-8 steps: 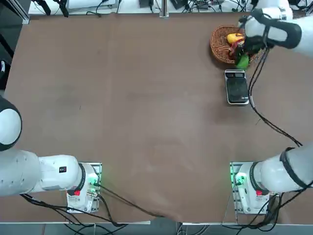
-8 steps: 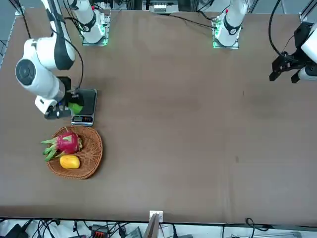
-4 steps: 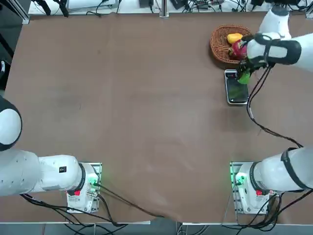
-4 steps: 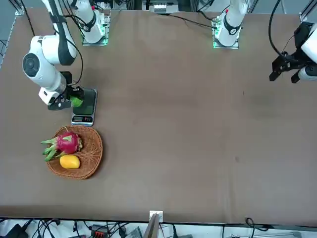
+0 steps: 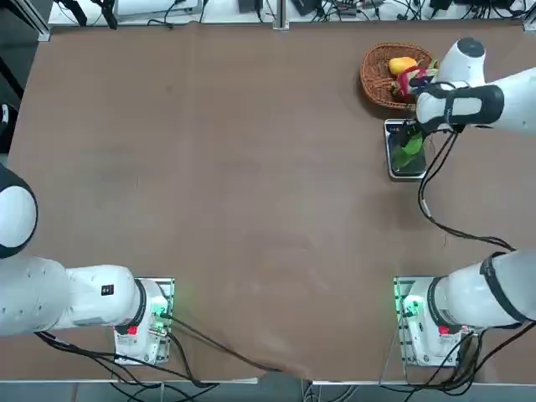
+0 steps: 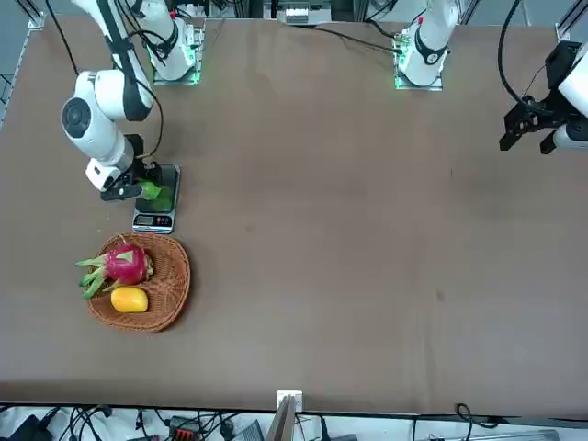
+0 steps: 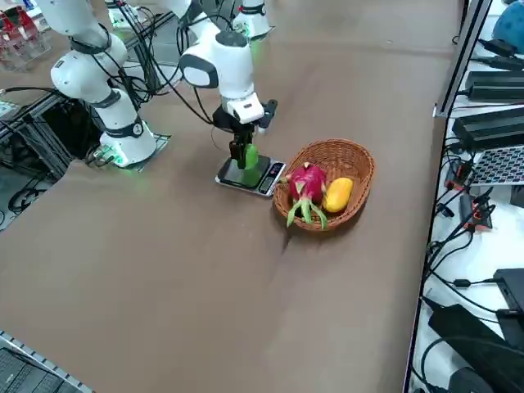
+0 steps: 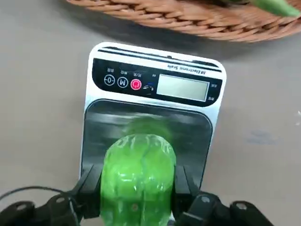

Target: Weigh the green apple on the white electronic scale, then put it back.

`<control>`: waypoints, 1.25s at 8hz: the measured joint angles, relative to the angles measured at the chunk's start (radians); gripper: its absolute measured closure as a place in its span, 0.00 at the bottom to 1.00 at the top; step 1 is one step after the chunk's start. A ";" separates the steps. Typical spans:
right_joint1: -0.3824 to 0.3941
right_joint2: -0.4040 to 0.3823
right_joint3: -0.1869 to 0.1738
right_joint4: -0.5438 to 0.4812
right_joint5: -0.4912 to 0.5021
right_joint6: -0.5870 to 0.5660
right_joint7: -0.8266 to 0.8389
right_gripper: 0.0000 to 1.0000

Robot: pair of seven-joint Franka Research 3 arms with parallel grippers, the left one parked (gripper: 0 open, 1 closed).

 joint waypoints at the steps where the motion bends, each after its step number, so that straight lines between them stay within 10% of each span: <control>1: 0.000 0.014 0.000 0.000 0.000 0.015 0.000 0.28; 4: 0.000 0.030 0.000 0.000 0.000 0.026 0.000 0.26; 6: -0.001 0.034 0.000 0.000 0.000 0.024 0.000 0.00; 10: -0.001 -0.042 0.002 0.045 0.000 -0.038 0.000 0.00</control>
